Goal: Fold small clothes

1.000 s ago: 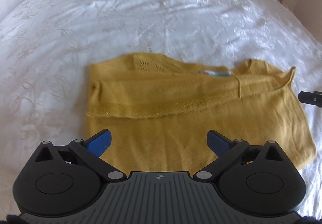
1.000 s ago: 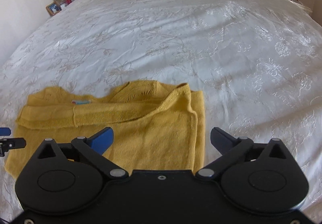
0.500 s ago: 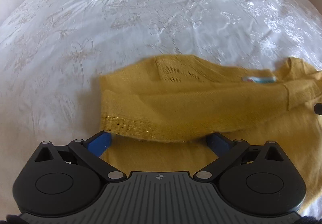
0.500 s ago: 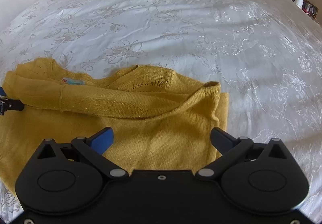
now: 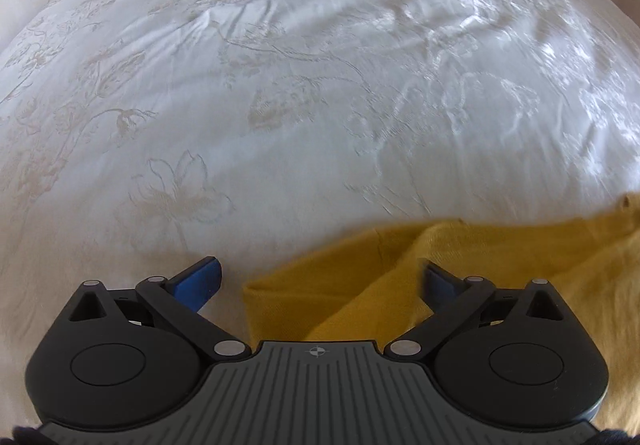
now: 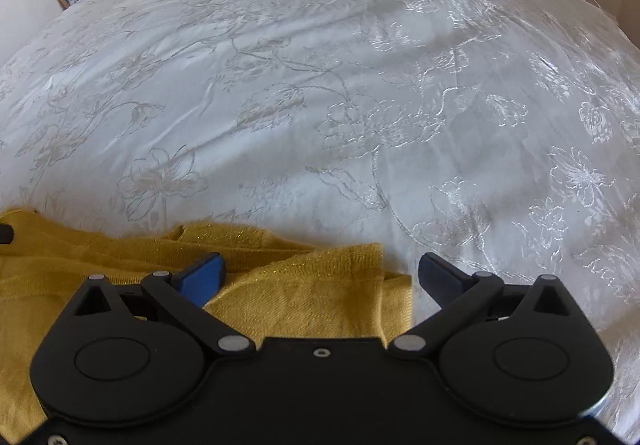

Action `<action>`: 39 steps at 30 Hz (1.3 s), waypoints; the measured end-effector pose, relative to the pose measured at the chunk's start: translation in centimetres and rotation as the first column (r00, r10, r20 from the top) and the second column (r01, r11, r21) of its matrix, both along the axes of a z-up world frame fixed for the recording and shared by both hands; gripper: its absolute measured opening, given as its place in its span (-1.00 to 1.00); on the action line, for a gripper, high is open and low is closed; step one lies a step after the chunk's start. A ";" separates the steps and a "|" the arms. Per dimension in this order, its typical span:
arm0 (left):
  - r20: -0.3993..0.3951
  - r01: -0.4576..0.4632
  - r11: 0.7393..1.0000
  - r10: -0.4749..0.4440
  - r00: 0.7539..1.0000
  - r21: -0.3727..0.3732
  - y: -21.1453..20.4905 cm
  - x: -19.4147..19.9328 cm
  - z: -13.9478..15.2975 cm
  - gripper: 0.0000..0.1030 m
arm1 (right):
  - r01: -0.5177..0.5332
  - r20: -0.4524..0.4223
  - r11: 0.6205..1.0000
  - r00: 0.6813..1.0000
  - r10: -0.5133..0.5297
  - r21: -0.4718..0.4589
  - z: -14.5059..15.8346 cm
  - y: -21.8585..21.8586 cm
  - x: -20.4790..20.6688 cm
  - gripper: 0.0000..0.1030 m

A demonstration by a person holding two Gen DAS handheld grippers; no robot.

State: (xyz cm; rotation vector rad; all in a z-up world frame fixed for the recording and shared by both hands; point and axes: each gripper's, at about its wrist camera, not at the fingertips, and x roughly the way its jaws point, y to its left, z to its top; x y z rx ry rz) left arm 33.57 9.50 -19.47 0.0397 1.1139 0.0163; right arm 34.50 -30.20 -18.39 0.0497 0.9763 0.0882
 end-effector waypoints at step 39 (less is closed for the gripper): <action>0.035 -0.096 0.995 0.095 0.995 0.032 2.2 0.3 0.8 1.00 | -0.126 0.003 0.992 0.992 0.126 0.029 0.7 4.1 0.0 0.99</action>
